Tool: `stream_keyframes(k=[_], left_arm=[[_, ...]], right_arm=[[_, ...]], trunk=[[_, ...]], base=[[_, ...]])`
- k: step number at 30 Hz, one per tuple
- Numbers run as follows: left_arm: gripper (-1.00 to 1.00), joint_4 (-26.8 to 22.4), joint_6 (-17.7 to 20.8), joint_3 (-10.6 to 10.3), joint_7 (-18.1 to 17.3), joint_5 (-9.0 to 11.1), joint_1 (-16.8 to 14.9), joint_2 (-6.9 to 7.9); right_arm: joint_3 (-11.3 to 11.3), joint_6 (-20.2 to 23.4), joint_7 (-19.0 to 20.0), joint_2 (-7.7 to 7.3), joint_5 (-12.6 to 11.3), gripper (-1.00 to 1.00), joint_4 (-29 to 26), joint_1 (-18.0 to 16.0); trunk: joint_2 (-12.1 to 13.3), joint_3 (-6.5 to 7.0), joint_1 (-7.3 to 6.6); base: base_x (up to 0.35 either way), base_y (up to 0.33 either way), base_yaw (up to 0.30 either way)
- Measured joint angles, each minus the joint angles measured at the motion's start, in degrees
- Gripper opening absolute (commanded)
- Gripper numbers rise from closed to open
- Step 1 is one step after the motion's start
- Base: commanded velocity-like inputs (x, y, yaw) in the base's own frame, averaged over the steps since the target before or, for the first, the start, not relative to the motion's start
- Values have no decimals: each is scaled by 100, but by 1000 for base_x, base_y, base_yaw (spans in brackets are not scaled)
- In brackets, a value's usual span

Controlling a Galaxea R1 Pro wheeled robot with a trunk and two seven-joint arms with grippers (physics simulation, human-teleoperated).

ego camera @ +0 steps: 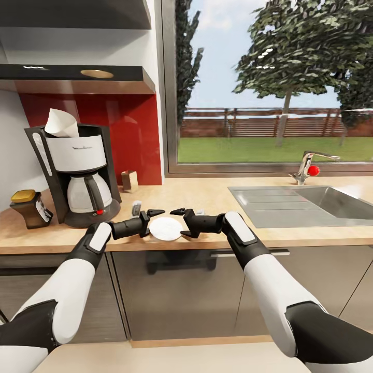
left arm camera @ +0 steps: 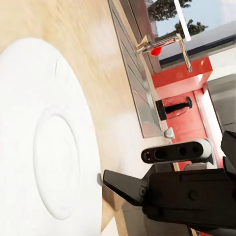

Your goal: Set up a coffee station on the kitchen countertop: keep the coffee maker on the countertop, move the bottle of coffee from the kitchen shelf to the counter next to the coffee maker, place a paper coffee filter on top of the coffee maker, put the saucer next to the coffee maker with the coffee cup on the saucer, and place the electric kettle next to the coffee maker.

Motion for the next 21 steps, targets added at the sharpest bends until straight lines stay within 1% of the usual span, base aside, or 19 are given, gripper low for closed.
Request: stream_keyframes(k=[12,21], left_arm=[[100,-4,1,1,-2,3,0,-53],[100,4,1,1,-3,2,0,-56]], right_arm=[[6,-5,-6,0,30,100,-18,-2],[2,-6,-25,0,40,100,-11,-135]], trunk=[[0,0,0],[0,0,0]], base=[[0,0,0],[0,0,0]])
